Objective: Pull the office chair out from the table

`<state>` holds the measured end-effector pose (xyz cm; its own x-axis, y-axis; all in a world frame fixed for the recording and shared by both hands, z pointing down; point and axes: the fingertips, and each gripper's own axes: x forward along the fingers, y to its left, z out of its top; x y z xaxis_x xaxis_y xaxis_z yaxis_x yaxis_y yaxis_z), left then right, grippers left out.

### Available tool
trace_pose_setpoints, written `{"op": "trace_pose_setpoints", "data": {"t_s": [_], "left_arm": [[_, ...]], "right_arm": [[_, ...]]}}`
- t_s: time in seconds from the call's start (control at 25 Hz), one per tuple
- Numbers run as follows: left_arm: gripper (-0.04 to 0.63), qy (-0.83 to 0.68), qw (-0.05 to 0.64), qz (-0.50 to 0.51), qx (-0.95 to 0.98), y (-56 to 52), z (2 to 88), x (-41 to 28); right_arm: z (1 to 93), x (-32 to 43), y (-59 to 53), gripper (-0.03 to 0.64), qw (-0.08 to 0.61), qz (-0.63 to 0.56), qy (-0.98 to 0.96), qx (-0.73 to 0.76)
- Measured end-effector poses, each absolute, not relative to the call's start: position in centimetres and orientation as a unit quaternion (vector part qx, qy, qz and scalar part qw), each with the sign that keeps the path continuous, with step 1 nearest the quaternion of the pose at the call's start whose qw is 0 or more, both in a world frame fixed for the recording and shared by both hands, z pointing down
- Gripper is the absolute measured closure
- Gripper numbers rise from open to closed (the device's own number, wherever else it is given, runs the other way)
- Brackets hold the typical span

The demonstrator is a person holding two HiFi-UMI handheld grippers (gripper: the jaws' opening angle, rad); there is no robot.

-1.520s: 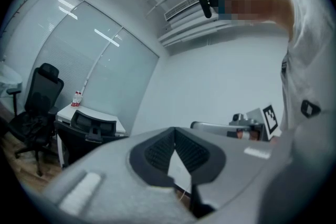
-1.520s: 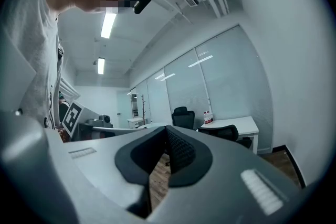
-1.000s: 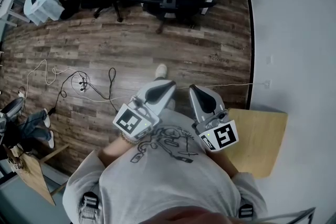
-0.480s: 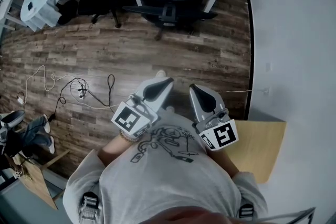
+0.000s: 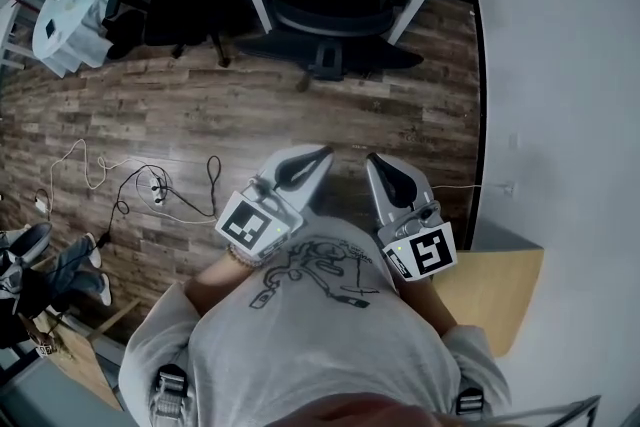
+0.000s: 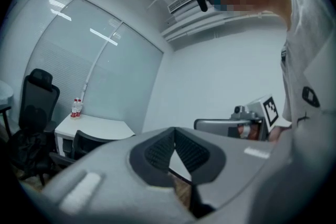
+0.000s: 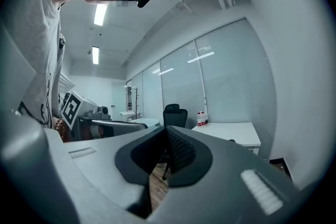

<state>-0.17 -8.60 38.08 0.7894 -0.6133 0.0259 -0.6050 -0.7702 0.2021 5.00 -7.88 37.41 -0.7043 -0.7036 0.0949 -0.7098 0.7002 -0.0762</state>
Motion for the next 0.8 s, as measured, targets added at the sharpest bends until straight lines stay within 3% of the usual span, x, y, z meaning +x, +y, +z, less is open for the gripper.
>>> {"op": "trace_pose_setpoints", "data": {"t_s": [0.48, 0.8], "left_arm": [[0.580, -0.343, -0.004, 0.113, 0.933, -20.3, 41.4, -4.0], [0.530, -0.315, -0.086, 0.235, 0.915, -26.2, 46.3, -5.8]], "right_arm": [[38.9, 3.0, -18.7, 0.597, 0.088, 0.013, -0.910, 0.404], [42.8, 2.2, -24.5, 0.564, 0.203, -0.039, -0.901, 0.382]]}}
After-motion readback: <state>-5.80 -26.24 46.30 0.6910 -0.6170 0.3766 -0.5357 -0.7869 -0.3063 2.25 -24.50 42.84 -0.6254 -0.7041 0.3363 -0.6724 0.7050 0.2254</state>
